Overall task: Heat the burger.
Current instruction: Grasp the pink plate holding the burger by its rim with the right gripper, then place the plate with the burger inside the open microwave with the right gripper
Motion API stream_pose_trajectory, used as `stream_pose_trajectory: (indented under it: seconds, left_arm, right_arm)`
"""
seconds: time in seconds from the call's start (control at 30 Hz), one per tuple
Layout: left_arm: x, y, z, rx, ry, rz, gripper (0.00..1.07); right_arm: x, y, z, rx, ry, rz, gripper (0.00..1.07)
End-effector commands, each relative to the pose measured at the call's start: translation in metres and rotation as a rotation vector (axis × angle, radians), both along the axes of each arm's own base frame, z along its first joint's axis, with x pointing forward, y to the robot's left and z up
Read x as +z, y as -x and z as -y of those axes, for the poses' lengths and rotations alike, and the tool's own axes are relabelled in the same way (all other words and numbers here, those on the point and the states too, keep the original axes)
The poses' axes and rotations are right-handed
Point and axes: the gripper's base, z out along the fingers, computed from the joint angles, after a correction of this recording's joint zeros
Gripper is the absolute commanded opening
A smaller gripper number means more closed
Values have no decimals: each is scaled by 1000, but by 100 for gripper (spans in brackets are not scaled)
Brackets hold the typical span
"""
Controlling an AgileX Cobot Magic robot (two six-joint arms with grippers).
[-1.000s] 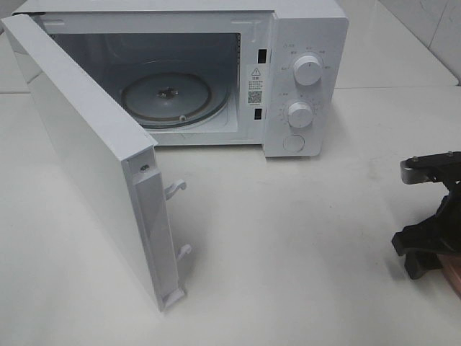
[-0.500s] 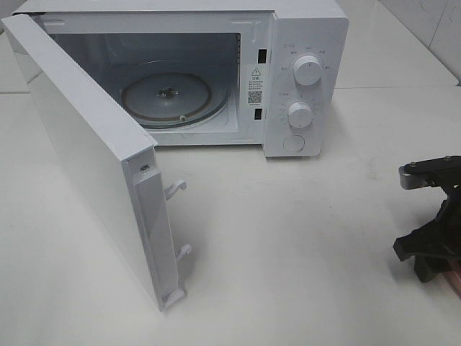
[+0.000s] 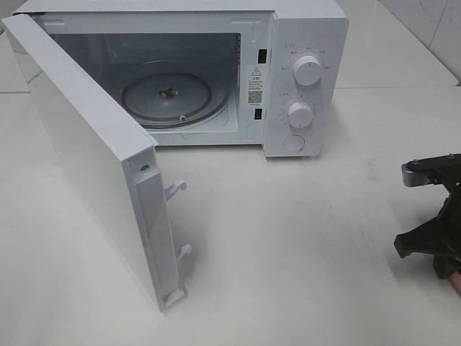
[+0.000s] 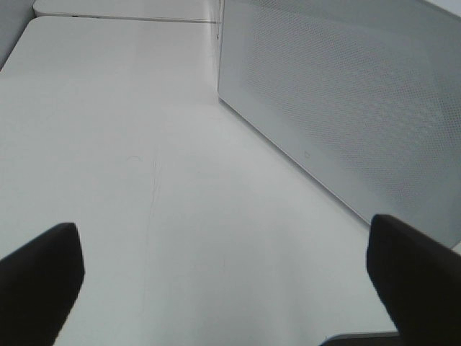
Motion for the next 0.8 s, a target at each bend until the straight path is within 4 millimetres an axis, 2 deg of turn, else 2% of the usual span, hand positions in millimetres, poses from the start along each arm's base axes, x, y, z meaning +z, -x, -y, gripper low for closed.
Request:
stream_pose_trajectory:
  seconds: [0.03, 0.27, 0.5, 0.8]
  left_arm:
    - [1, 3, 0, -2, 5, 32, 100]
    - [1, 3, 0, -2, 5, 32, 100]
    - [1, 3, 0, -2, 5, 32, 100]
    - [1, 3, 0, -2, 5, 32, 100]
  right_arm:
    - [-6, 5, 1, -24, 9, -43, 0]
    - [-2, 8, -6, -9, 62, -50, 0]
    - [5, 12, -11, 12, 203, -54, 0]
    - [11, 16, -18, 46, 297, -51, 0]
